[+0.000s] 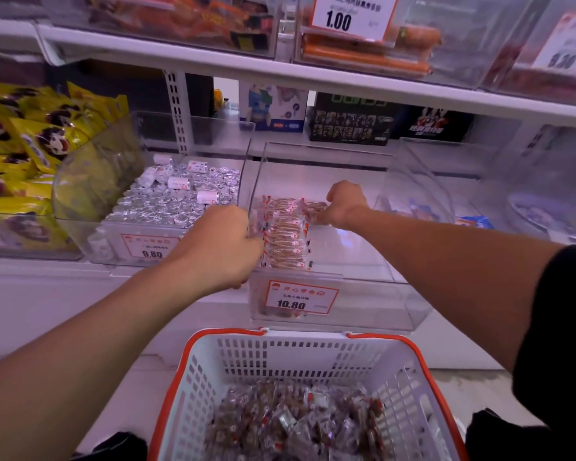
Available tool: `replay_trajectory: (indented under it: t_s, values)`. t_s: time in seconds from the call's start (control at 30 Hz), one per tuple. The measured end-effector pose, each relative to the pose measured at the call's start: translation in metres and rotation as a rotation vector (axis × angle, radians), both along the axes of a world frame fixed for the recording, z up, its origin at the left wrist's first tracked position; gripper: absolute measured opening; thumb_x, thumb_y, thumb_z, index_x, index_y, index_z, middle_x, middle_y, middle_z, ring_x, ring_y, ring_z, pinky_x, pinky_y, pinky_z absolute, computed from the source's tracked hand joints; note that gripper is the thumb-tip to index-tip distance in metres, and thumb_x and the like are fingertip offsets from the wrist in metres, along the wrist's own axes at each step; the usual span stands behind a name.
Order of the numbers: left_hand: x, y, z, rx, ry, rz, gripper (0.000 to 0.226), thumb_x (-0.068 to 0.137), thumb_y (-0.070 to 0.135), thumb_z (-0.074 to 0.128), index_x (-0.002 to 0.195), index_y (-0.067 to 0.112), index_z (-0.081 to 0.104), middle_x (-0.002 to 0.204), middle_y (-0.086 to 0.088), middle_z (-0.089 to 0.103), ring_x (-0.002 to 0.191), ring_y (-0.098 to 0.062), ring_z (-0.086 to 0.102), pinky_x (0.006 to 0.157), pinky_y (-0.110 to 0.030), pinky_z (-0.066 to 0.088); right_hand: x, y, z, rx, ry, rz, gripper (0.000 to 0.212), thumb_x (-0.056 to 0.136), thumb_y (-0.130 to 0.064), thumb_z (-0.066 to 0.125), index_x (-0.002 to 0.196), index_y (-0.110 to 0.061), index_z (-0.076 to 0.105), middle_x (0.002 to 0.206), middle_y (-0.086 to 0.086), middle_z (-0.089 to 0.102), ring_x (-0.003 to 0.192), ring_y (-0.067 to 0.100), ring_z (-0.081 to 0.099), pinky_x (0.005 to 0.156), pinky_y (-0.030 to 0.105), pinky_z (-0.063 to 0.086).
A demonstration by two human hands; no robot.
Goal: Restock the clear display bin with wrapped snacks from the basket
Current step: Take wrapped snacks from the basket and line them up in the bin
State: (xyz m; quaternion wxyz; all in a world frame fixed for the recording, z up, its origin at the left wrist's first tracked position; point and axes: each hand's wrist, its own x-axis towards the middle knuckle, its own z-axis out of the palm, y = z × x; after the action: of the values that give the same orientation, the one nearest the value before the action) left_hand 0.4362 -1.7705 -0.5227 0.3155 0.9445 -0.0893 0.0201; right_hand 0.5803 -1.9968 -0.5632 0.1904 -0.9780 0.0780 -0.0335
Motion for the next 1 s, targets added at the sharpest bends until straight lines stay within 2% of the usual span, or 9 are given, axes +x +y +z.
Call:
replay_trajectory:
  t_s: [0.1, 0.2, 0.27, 0.4, 0.63, 0.77, 0.87, 0.93, 1.0]
  values:
    - [0.0, -0.001, 0.0, -0.014, -0.009, -0.002, 0.025, 0.09, 0.009, 0.051, 0.07, 0.002, 0.063, 0.061, -0.016, 0.068, 0.045, -0.023, 0.067, 0.052, -0.044, 0.06, -0.001, 0.002, -0.001, -0.041, -0.013, 0.029, 0.059, 0.066, -0.048, 0.086, 0.106, -0.01, 0.064, 0.106, 0.009, 0.064, 0.088, 0.025, 0.061, 0.072, 0.029, 0.05]
    - [0.001, -0.001, -0.001, -0.017, -0.01, 0.002, 0.024, 0.09, 0.01, 0.05, 0.071, 0.003, 0.063, 0.062, -0.014, 0.068, 0.044, -0.022, 0.067, 0.05, -0.044, 0.059, -0.003, 0.003, 0.0, -0.105, -0.017, 0.091, 0.061, 0.07, -0.062, 0.074, 0.109, -0.018, 0.061, 0.11, 0.008, 0.052, 0.089, 0.027, 0.056, 0.073, 0.031, 0.045]
    - [0.001, -0.001, -0.001, -0.011, -0.008, 0.008, 0.024, 0.091, 0.01, 0.05, 0.072, 0.003, 0.064, 0.063, -0.014, 0.068, 0.044, -0.021, 0.067, 0.05, -0.044, 0.06, -0.003, 0.003, 0.0, -0.147, -0.012, 0.096, 0.057, 0.072, -0.063, 0.072, 0.107, -0.018, 0.064, 0.108, 0.007, 0.056, 0.089, 0.026, 0.057, 0.071, 0.03, 0.045]
    - [0.002, -0.002, -0.002, 0.007, -0.007, 0.01, 0.026, 0.091, 0.011, 0.05, 0.073, 0.0, 0.065, 0.064, -0.015, 0.068, 0.044, -0.02, 0.067, 0.05, -0.043, 0.06, 0.0, 0.0, 0.005, -0.192, 0.014, 0.027, 0.053, 0.073, -0.054, 0.078, 0.105, -0.013, 0.065, 0.101, 0.006, 0.068, 0.09, 0.024, 0.063, 0.072, 0.03, 0.053]
    - [0.003, -0.002, -0.002, 0.001, -0.013, 0.007, 0.021, 0.091, 0.01, 0.05, 0.078, 0.0, 0.064, 0.066, -0.016, 0.068, 0.046, -0.024, 0.068, 0.051, -0.044, 0.06, 0.003, 0.007, 0.006, -0.12, 0.007, 0.004, 0.054, 0.068, -0.034, 0.089, 0.109, -0.008, 0.065, 0.105, 0.008, 0.066, 0.098, 0.025, 0.064, 0.086, 0.035, 0.057]
    - [0.002, -0.003, -0.001, -0.027, 0.008, 0.01, 0.021, 0.09, 0.01, 0.05, 0.076, 0.001, 0.063, 0.068, -0.017, 0.068, 0.048, -0.026, 0.069, 0.052, -0.046, 0.06, 0.005, 0.015, 0.009, -0.153, 0.026, -0.011, 0.051, 0.07, -0.026, 0.088, 0.11, -0.008, 0.061, 0.109, 0.008, 0.064, 0.099, 0.026, 0.063, 0.076, 0.029, 0.053]
    - [0.0, -0.002, -0.001, 0.001, -0.015, 0.039, 0.022, 0.089, 0.014, 0.051, 0.076, 0.004, 0.066, 0.069, -0.014, 0.068, 0.051, -0.026, 0.069, 0.053, -0.044, 0.06, 0.003, 0.014, 0.016, -0.217, 0.029, -0.013, 0.044, 0.069, -0.025, 0.088, 0.098, -0.009, 0.058, 0.104, 0.008, 0.065, 0.088, 0.023, 0.06, 0.067, 0.026, 0.046]
    - [-0.002, -0.004, 0.0, 0.039, -0.05, 0.057, 0.022, 0.091, 0.021, 0.053, 0.078, 0.008, 0.066, 0.071, -0.011, 0.067, 0.057, -0.026, 0.067, 0.057, -0.042, 0.059, -0.003, 0.013, 0.025, -0.234, 0.03, 0.01, 0.04, 0.073, -0.026, 0.085, 0.095, -0.008, 0.057, 0.102, 0.008, 0.065, 0.088, 0.022, 0.061, 0.067, 0.026, 0.046]
    - [-0.005, -0.006, 0.002, 0.087, -0.097, 0.096, 0.02, 0.091, 0.033, 0.058, 0.087, 0.014, 0.061, 0.073, -0.006, 0.063, 0.064, -0.022, 0.063, 0.055, -0.035, 0.051, -0.016, 0.013, 0.041, -0.202, 0.015, 0.05, 0.044, 0.077, -0.027, 0.082, 0.108, -0.006, 0.06, 0.108, 0.009, 0.064, 0.1, 0.025, 0.063, 0.073, 0.029, 0.051]
